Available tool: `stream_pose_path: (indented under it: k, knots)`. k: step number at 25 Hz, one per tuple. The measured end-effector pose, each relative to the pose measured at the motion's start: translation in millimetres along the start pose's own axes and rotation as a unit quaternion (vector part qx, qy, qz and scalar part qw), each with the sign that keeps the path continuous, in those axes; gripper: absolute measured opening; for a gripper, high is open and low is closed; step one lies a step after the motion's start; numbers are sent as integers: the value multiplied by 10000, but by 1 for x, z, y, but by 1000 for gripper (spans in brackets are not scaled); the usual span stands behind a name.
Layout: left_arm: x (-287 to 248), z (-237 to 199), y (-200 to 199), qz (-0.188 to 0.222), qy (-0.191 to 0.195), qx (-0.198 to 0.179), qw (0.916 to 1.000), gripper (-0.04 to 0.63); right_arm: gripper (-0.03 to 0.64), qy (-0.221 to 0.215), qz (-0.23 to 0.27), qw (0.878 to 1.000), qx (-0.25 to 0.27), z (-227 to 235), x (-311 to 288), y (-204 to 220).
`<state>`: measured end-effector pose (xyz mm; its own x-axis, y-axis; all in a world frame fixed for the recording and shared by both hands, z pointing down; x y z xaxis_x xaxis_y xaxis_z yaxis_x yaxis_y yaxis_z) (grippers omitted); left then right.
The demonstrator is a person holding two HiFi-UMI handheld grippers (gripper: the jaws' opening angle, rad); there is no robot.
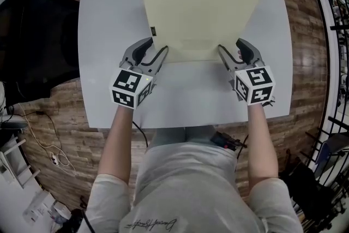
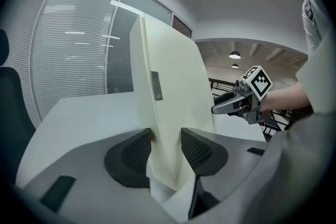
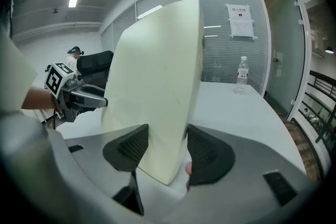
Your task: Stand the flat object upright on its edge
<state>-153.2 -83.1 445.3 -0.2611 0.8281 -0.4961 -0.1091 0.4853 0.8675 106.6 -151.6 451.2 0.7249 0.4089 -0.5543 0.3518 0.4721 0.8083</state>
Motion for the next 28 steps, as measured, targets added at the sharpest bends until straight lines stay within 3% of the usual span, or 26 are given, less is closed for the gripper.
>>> stream_pose_path:
  k: [13,28]
  knots:
    - [-33,-14,-8,182,-294,-399,9986,187,247,398,237,9988,180,19,-27,-8]
    - [-51,-20,12,313,-390,-116,9987,185,245,504,280,9976,372,25,-41,-2]
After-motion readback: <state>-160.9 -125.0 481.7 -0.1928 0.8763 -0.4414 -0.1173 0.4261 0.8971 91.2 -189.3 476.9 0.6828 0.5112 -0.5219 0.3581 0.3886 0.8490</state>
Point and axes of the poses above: the fingertips, and each gripper's own axes: x backward along the fingers, z to its right, y out of its underside, the point moved 7 cm from there along x, backward along the fingers, and after that the axes turned 10 degrees about -y, right-handed, at the moved point
